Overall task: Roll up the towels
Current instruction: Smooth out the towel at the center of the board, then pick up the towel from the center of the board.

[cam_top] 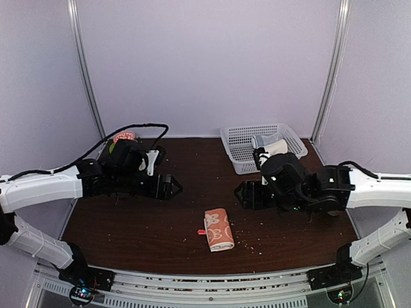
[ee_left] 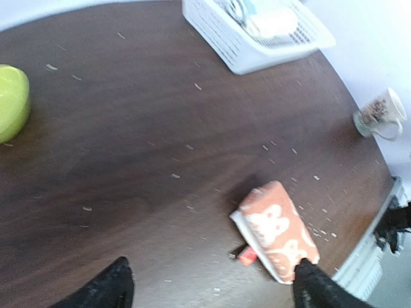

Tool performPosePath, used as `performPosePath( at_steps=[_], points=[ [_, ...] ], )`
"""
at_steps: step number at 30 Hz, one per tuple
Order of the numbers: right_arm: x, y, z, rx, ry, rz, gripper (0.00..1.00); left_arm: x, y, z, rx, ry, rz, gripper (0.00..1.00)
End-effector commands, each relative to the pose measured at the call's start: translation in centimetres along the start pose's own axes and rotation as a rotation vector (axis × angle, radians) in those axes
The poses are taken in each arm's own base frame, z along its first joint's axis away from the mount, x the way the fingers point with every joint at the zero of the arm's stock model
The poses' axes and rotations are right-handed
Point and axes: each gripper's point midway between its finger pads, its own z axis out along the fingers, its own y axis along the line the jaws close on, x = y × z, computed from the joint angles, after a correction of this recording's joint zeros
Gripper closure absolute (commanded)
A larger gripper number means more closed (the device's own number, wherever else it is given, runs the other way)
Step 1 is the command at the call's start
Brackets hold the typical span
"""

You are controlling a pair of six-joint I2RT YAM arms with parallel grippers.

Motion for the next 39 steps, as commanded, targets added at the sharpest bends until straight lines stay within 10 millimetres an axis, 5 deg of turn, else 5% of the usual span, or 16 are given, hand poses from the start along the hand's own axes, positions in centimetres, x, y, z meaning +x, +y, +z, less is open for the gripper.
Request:
performPosePath(
  at_steps=[1, 4, 8, 11, 14, 24, 30, 39],
  points=[
    [-3.0, -2.6, -4.3, 0.154, -0.185, -0.089, 0.3, -1.7, 5.1, -4.9, -0.253, -0.188, -0.002, 0.04],
    [-5.1, -3.1, -7.2, 0.23, -0.303, -0.127, 0.28, -3.2, 6.8, -8.8, -0.302, -0.359, -0.07, 0.02],
    [-6.3, -4.3, -8.2, 0.242, -0.404, -0.027, 0.14, -4.3, 8.8, -11.5, -0.319, -0.469, -0.144, 0.02],
    [-6.3, -4.2, -6.7, 0.052, -0.371, 0.097, 0.01, -4.7, 9.7, -11.9, -0.318, -0.455, -0.16, 0.02],
    [-6.5, -4.8, -5.2, -0.075, -0.382, 0.206, 0.0, -5.2, 10.2, -11.7, -0.311, -0.399, -0.131, 0.02],
    [-4.1, -5.1, 2.1, 0.266, -0.142, 0.006, 0.0, -5.6, 11.2, -12.6, -0.347, -0.306, -0.063, 0.02],
    [-2.8, -5.0, 5.4, 0.02, -0.121, 0.204, 0.0, -5.6, 11.3, -12.3, -0.324, -0.343, -0.028, 0.02],
    [1.7, -2.4, 7.1, 0.002, 0.174, 0.071, 0.0, -4.6, 11.4, -11.6, -0.308, -0.333, 0.028, 0.03]
  ],
)
